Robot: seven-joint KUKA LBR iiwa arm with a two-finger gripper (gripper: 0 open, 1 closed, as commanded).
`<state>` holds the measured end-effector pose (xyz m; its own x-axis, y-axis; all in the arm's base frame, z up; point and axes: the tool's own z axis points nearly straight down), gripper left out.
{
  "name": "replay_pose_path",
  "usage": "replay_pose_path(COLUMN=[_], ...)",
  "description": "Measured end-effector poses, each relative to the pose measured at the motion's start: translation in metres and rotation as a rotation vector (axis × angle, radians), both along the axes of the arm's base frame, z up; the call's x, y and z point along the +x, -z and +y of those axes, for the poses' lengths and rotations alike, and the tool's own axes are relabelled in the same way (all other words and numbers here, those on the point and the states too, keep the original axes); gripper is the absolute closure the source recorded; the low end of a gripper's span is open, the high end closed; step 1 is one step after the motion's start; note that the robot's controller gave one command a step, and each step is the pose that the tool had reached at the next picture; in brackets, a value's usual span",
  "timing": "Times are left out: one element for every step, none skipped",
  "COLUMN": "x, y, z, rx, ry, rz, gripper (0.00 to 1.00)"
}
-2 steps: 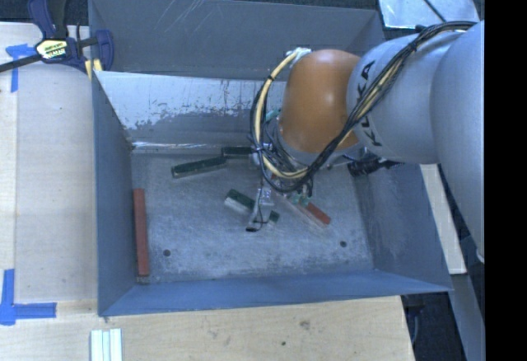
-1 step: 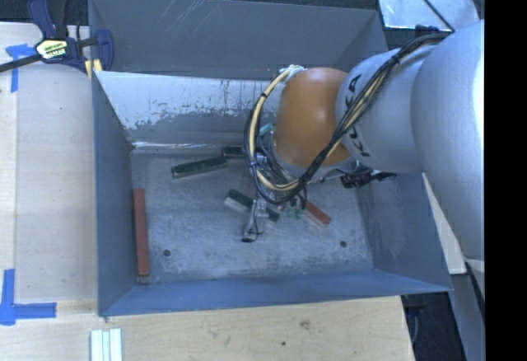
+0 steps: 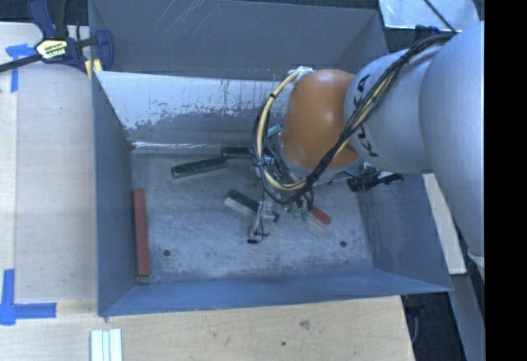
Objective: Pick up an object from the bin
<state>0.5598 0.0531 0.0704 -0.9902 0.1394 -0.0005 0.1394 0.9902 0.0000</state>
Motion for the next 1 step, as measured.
replay_pose_path(x=[0.0034], y=[0.0009], z=[0.0062], rx=[0.000], ry=[-0.014], rz=[-0.004], gripper=[0.00])
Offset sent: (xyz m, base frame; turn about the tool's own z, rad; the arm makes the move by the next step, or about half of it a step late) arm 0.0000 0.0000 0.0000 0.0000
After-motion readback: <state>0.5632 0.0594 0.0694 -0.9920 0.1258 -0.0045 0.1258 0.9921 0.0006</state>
